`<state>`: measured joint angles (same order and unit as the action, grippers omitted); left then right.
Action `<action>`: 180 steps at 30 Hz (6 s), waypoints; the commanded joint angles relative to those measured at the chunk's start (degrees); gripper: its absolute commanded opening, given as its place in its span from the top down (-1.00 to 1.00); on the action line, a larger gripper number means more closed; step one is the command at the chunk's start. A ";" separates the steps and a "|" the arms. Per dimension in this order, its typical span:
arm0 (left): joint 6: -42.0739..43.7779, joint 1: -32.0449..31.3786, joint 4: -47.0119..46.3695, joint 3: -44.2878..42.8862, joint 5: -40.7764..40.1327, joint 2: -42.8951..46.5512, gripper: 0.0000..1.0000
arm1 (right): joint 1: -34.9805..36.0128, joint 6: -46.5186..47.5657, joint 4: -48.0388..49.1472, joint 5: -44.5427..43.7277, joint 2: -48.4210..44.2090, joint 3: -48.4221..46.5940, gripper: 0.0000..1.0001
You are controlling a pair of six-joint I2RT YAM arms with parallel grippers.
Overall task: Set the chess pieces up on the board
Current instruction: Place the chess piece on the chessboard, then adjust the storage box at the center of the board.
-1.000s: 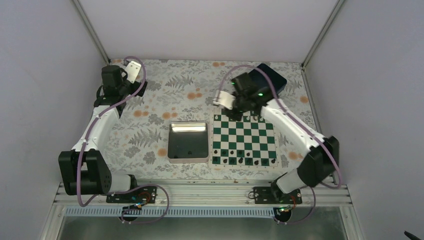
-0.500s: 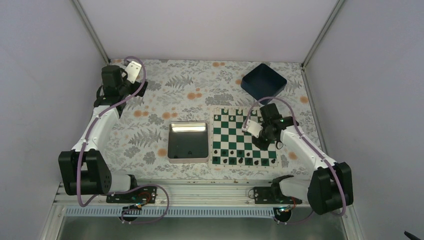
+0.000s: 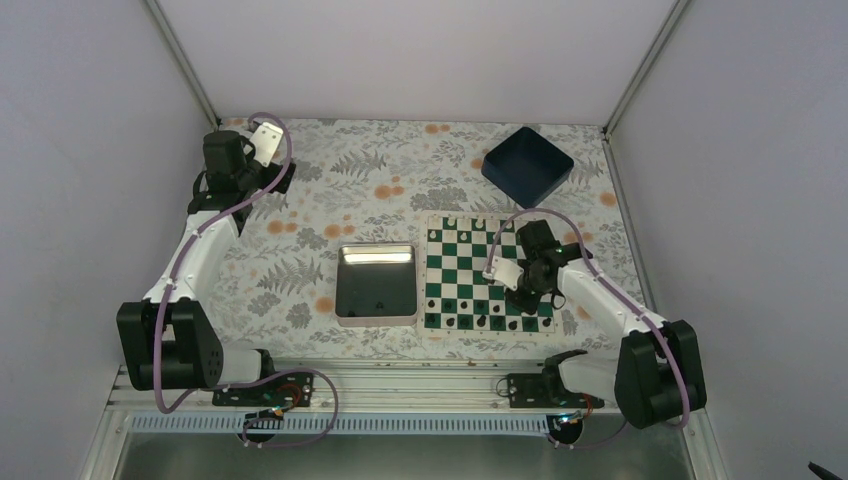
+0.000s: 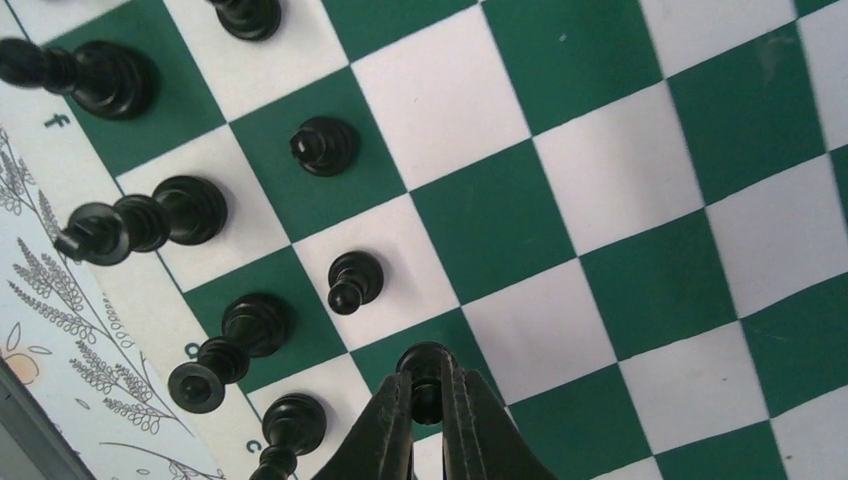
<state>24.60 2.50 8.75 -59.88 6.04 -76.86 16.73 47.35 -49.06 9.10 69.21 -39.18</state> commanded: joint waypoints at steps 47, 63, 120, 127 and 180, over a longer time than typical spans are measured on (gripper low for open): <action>-0.25 0.22 -0.02 -0.27 0.87 -1.16 -1.00 | 1.17 -1.30 -7.41 -0.05 1.56 -18.19 -0.09; 22.08 -16.73 32.81 -23.83 13.67 -15.14 0.84 | 19.10 -10.42 -0.53 -0.56 24.43 -40.82 -0.09; 23.34 -39.17 28.28 -10.78 -12.32 -27.52 0.96 | -2.93 -10.56 19.92 3.28 14.10 -23.75 -1.00; 24.54 -34.73 26.27 -8.12 -13.74 -25.54 0.95 | -2.58 -10.69 19.94 3.17 14.26 -23.83 -1.00; 26.39 -22.43 43.48 -11.04 -8.03 -11.48 0.95 | -0.30 -10.10 18.39 1.97 14.21 -23.84 -1.00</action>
<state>52.95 -17.65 49.52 -68.84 -5.39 -84.73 15.70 37.43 -30.70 11.07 85.10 -63.46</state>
